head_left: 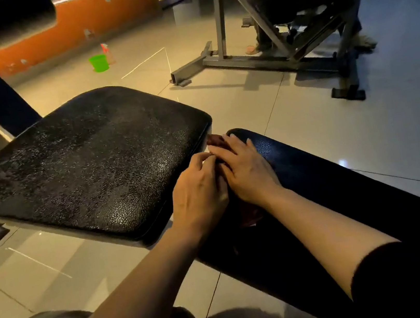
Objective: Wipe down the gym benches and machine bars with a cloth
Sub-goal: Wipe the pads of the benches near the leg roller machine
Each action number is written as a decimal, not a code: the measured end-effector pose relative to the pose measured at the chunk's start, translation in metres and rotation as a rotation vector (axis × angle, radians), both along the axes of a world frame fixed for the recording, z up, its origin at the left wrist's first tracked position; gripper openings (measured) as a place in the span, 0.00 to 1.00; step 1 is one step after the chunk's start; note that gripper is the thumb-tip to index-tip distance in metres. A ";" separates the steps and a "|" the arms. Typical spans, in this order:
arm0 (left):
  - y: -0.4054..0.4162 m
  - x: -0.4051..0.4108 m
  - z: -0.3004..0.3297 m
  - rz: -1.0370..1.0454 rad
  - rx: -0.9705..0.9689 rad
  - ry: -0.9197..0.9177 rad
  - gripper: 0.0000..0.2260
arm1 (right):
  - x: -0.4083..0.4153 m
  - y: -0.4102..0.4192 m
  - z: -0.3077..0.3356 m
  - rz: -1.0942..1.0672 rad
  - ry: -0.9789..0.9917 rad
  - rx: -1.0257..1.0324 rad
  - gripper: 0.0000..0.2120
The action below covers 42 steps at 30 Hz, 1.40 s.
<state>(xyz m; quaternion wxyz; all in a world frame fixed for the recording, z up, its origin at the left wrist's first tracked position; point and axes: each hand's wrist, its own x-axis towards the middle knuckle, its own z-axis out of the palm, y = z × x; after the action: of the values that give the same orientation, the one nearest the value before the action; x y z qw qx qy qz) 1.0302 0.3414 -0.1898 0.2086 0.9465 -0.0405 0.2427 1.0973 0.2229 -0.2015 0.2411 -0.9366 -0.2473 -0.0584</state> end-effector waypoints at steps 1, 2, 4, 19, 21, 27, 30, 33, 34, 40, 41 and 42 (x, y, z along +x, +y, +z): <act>0.000 0.002 -0.001 -0.005 0.010 0.013 0.13 | 0.012 0.001 0.002 -0.023 0.010 -0.003 0.21; -0.001 0.004 -0.001 -0.012 0.027 0.020 0.14 | 0.022 0.001 0.005 -0.054 0.016 0.000 0.20; -0.001 0.009 0.000 -0.032 0.064 0.034 0.13 | 0.037 0.000 0.009 -0.115 0.023 0.007 0.19; -0.049 0.000 -0.010 -0.185 0.245 0.046 0.08 | 0.017 -0.054 -0.019 -0.316 0.112 0.022 0.23; -0.058 -0.002 -0.011 -0.207 0.255 0.053 0.08 | 0.012 -0.067 -0.022 -0.348 0.122 0.013 0.23; -0.095 -0.011 -0.024 -0.267 0.271 0.081 0.12 | -0.005 -0.114 -0.038 -0.454 0.138 0.027 0.23; -0.114 -0.018 -0.031 -0.307 0.307 0.090 0.16 | -0.016 -0.141 -0.048 -0.523 0.144 0.038 0.23; -0.129 -0.026 -0.038 -0.343 0.324 0.093 0.09 | -0.028 -0.165 -0.056 -0.571 0.162 0.057 0.23; -0.134 -0.028 -0.039 -0.355 0.328 0.093 0.09 | -0.032 -0.173 -0.058 -0.583 0.161 0.061 0.23; -0.148 -0.041 -0.047 -0.399 0.374 0.067 0.10 | -0.058 -0.216 -0.077 -0.686 0.183 0.100 0.22; -0.146 -0.044 -0.046 -0.387 0.380 0.060 0.11 | -0.060 -0.219 -0.078 -0.703 0.185 0.109 0.22; -0.142 -0.047 -0.044 -0.371 0.385 0.059 0.12 | -0.062 -0.219 -0.079 -0.723 0.190 0.119 0.23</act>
<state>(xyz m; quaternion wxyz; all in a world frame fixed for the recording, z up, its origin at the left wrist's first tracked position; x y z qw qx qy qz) 0.9837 0.1992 -0.2334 0.0669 0.9518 -0.2527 0.1603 1.0355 0.0041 -0.2805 0.2807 -0.9491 0.1263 -0.0670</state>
